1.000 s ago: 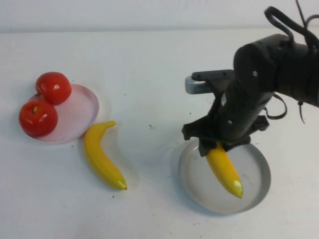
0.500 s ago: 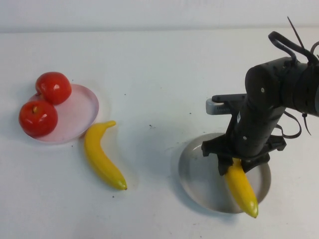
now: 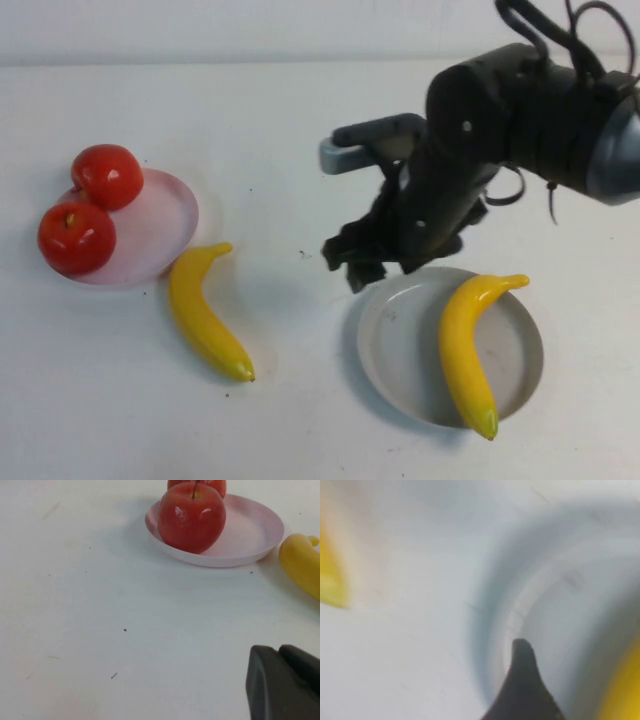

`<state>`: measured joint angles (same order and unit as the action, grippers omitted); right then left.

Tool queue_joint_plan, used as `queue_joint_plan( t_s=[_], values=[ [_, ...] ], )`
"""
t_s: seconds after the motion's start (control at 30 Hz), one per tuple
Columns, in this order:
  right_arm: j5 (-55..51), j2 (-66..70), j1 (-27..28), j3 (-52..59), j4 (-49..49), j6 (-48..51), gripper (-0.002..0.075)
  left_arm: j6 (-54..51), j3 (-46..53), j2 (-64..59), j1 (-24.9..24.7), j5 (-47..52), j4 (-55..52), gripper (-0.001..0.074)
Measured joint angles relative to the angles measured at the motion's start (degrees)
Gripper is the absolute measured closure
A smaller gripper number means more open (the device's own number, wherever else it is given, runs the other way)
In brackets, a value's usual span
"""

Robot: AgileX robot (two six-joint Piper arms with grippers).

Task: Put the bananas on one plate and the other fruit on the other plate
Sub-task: Put another type of fruit in the right plate

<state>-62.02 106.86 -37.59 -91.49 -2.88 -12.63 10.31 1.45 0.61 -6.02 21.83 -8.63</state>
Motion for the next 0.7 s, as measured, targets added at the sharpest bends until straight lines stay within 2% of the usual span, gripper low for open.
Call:
queue_joint_plan(
  t_s=[0.17,0.27,0.5,0.7],
  values=[
    [5.21,6.76,-6.69,-9.31,-3.99,11.03,0.0285,0.00,0.00,0.00,0.00,0.00,0.00,0.0736],
    [6.63,12.74,-9.45,-15.63,-6.21,14.21,0.0286,0.00,0.00,0.00,0.00,0.00,0.00,0.0736],
    [5.68,25.13,-11.35,-30.56,-7.37,15.20,0.0286,0.00,0.00,0.00,0.00,0.00,0.00,0.0736],
    [2.69,31.29,-11.76,-37.78,-7.17,12.20,0.0286,0.00,0.00,0.00,0.00,0.00,0.00,0.0736]
  ],
)
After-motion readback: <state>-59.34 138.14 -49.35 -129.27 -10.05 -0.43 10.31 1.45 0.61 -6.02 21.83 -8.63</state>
